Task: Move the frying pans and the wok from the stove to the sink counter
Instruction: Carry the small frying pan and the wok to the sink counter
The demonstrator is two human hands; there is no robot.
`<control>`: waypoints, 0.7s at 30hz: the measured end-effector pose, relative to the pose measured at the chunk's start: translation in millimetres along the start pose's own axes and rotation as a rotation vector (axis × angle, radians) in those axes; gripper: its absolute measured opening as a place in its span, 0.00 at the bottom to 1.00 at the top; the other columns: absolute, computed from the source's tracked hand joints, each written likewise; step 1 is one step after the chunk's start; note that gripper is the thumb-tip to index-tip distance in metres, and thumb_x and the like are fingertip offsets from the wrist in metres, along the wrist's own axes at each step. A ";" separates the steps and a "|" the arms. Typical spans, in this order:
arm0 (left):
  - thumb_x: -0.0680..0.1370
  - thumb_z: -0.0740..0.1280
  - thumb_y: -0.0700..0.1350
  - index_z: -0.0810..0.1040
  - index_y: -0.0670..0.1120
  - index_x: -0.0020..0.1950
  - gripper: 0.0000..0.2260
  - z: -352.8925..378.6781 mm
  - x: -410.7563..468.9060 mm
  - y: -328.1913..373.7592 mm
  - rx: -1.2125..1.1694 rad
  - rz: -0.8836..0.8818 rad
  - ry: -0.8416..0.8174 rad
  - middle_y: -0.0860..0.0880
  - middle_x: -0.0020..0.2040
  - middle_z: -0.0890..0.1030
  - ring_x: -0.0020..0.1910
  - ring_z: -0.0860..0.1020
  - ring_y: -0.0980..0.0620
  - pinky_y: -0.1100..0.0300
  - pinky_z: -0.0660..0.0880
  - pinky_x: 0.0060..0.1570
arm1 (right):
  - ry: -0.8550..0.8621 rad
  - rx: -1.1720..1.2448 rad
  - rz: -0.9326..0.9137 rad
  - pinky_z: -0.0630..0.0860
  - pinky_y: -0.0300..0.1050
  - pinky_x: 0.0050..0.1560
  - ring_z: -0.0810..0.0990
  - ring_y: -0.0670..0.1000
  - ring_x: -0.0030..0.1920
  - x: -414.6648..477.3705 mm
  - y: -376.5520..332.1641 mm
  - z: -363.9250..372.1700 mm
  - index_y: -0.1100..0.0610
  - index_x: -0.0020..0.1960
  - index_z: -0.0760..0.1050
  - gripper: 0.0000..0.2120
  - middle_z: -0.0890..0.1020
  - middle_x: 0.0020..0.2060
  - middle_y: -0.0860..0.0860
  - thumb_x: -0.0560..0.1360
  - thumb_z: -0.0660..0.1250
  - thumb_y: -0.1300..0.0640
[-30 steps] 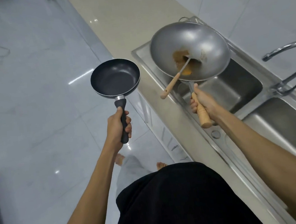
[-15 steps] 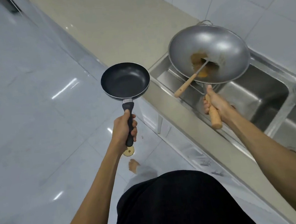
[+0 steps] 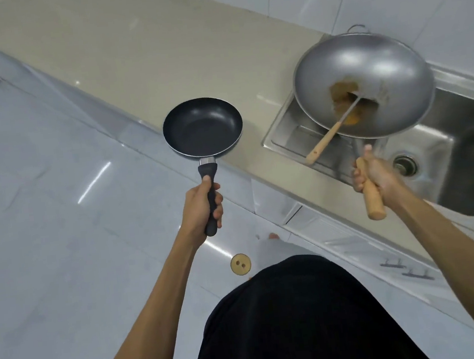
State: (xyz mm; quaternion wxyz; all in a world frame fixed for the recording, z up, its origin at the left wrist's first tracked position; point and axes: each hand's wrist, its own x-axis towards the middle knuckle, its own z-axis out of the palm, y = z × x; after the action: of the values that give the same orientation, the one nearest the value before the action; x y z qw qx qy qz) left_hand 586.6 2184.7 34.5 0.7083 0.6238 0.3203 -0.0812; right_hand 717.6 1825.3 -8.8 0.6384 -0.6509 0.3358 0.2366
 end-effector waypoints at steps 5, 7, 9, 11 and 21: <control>0.85 0.56 0.53 0.75 0.42 0.51 0.16 8.9 58.2 20.5 0.026 -0.004 -0.050 0.50 0.29 0.75 0.21 0.69 0.53 0.61 0.71 0.20 | 0.050 0.041 -0.016 0.68 0.38 0.20 0.69 0.45 0.21 19.5 2.6 12.2 0.57 0.48 0.73 0.26 0.75 0.25 0.48 0.81 0.56 0.34; 0.85 0.56 0.53 0.75 0.42 0.51 0.16 13.5 80.7 30.5 0.026 -0.002 -0.082 0.50 0.29 0.76 0.21 0.68 0.53 0.61 0.70 0.19 | 0.061 0.046 -0.011 0.68 0.39 0.20 0.69 0.45 0.21 26.2 5.1 20.1 0.58 0.50 0.73 0.27 0.75 0.25 0.48 0.80 0.56 0.33; 0.84 0.57 0.53 0.75 0.43 0.50 0.16 17.4 102.3 40.8 0.046 -0.016 -0.120 0.51 0.29 0.76 0.21 0.68 0.54 0.61 0.70 0.19 | 0.090 0.033 0.007 0.69 0.39 0.20 0.70 0.46 0.21 29.9 5.9 30.0 0.57 0.50 0.74 0.28 0.75 0.25 0.48 0.80 0.56 0.32; 0.84 0.57 0.54 0.75 0.43 0.48 0.16 20.3 122.3 50.0 0.060 -0.035 -0.149 0.51 0.28 0.75 0.21 0.68 0.53 0.61 0.70 0.19 | 0.099 0.033 0.003 0.71 0.40 0.21 0.72 0.46 0.22 31.0 8.5 40.4 0.57 0.50 0.75 0.29 0.76 0.25 0.48 0.79 0.56 0.31; 0.83 0.58 0.53 0.75 0.43 0.43 0.17 37.2 252.8 100.7 0.269 -0.080 -0.349 0.50 0.26 0.74 0.19 0.68 0.53 0.61 0.68 0.17 | 0.229 0.054 0.080 0.77 0.44 0.26 0.77 0.49 0.24 34.8 6.5 95.9 0.58 0.51 0.76 0.29 0.80 0.30 0.53 0.80 0.55 0.32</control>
State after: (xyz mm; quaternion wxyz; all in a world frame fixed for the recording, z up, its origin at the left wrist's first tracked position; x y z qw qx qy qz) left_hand 849.1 2242.8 -21.4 0.6597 0.6760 0.2035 -0.2578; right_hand 747.4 1915.8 -45.8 0.6033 -0.6422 0.4386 0.1767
